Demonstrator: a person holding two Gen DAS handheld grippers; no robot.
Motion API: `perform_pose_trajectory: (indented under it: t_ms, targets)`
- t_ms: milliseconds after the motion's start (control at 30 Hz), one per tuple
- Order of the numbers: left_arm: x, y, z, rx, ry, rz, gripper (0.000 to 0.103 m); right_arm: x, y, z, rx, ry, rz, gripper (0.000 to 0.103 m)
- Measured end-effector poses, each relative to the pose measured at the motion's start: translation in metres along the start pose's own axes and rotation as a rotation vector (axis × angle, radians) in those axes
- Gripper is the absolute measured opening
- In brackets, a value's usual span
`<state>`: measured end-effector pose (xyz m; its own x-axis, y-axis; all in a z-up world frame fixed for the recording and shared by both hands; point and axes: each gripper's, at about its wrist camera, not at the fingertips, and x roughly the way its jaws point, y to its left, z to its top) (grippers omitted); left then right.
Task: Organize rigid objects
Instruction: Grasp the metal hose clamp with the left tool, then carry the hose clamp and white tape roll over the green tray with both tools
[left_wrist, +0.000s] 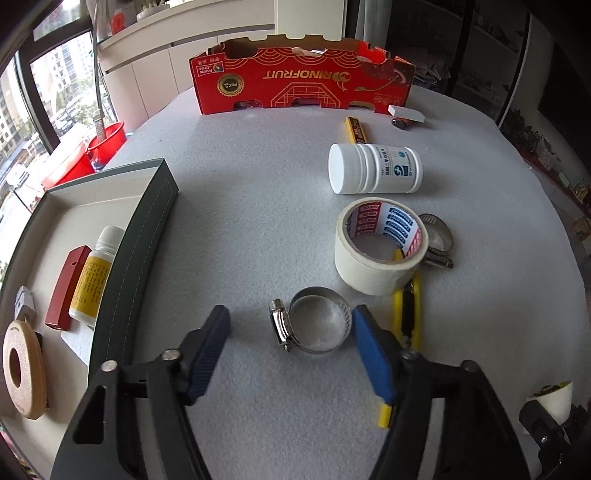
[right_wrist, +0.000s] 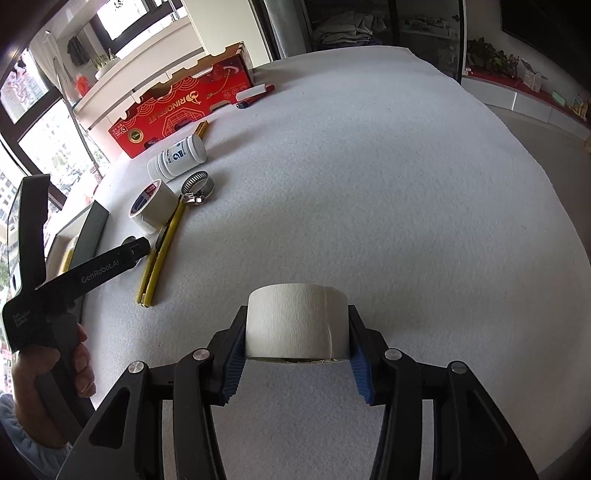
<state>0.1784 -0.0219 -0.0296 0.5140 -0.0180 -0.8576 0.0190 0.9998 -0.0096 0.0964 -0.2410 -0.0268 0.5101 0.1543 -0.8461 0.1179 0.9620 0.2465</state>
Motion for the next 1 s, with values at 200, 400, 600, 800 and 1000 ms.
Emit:
perform_pose_trajectory:
  t_ms: [200, 400, 600, 800, 1000]
  targets:
    - [-0.024, -0.003, -0.026, 0.013, 0.000, -0.048, 0.045, -0.018, 0.004, -0.009, -0.004, -0.007, -0.001, 0.050]
    - [-0.070, -0.005, -0.057, 0.013, -0.079, -0.075, 0.045, -0.033, 0.009, -0.024, 0.000, -0.003, 0.002, 0.050]
    - [-0.108, -0.006, -0.084, 0.009, -0.125, -0.120, 0.045, -0.051, 0.019, -0.042, -0.016, -0.015, -0.001, 0.050]
    - [-0.139, -0.004, -0.106, 0.007, -0.178, -0.143, 0.045, -0.066, 0.028, -0.054, -0.020, -0.032, 0.000, 0.050]
    - [-0.158, -0.001, -0.125, 0.036, -0.217, -0.143, 0.045, -0.077, 0.042, -0.064, -0.034, -0.042, 0.001, 0.050]
